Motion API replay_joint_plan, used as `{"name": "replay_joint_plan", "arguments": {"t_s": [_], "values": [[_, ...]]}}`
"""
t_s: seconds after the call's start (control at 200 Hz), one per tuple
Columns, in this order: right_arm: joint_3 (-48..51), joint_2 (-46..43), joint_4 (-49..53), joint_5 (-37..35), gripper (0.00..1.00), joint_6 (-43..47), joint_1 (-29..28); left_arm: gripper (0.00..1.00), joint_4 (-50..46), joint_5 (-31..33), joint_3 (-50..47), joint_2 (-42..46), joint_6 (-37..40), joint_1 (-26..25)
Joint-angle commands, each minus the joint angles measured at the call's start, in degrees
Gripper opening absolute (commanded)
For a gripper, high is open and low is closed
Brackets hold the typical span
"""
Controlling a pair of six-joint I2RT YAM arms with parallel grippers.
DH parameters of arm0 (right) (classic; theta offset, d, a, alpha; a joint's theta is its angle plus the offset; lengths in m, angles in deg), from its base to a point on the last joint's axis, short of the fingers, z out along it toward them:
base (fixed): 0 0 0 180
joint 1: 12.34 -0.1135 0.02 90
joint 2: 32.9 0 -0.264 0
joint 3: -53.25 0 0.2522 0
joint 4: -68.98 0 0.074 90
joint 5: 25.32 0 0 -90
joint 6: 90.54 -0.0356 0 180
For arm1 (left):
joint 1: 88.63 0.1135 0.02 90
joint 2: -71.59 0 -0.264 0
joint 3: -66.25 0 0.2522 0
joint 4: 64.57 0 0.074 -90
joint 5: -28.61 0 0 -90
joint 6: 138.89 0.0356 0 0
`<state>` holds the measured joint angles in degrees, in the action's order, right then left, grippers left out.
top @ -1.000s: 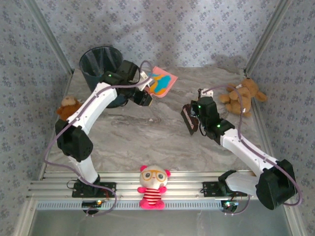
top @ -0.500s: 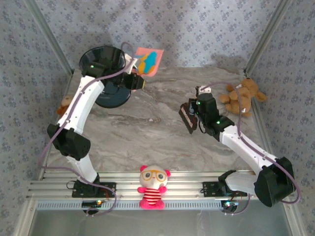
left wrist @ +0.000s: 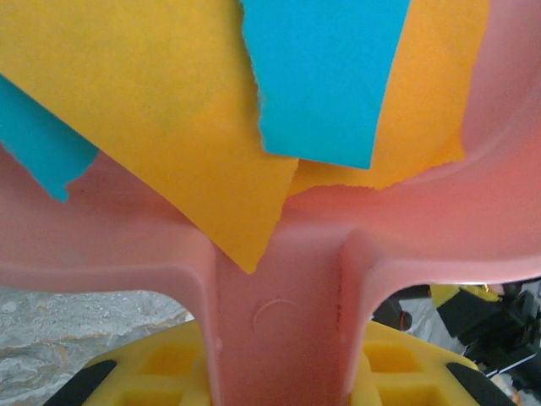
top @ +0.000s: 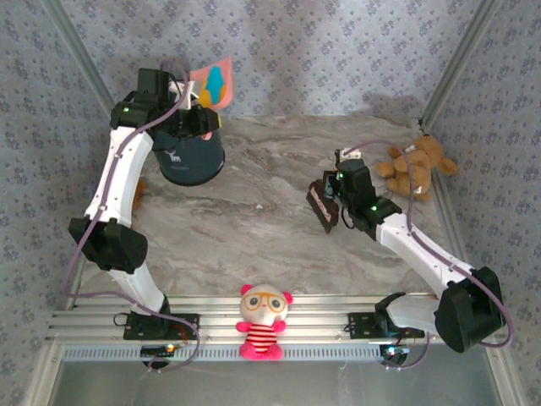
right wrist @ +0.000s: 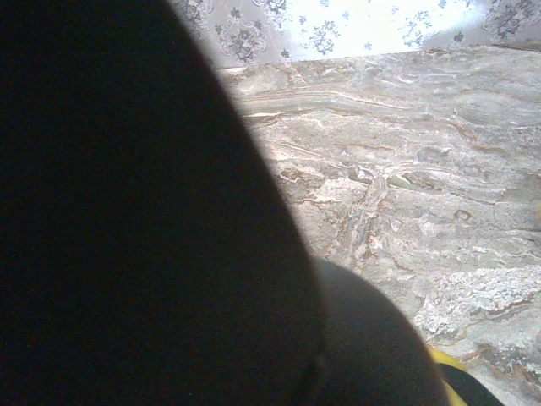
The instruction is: Sweep away the paper scraps from the table
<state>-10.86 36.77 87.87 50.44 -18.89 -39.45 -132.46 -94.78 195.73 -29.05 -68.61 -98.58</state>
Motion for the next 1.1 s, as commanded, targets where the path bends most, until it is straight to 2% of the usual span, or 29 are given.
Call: {"name": "replay_joint_plan", "arguments": {"t_s": [0.0,0.465,0.775,1.094], "values": [[-2.6,0.1,-0.2,0.6,0.00,0.7,0.4,0.00,2.8,-3.0,2.1,0.8,-4.9,1.4],[-3.1,0.2,0.3,1.0,0.00,0.4,0.6,0.00,10.3,-10.9,1.2,-1.7,-18.4,7.7],[-3.4,0.3,0.5,1.1,0.00,0.3,0.6,0.00,19.0,-16.3,-2.1,-2.7,-27.8,9.7],[-3.7,0.5,1.0,1.3,0.00,0.2,0.7,0.00,28.1,-18.9,-6.8,-3.0,-37.1,10.8]]}}
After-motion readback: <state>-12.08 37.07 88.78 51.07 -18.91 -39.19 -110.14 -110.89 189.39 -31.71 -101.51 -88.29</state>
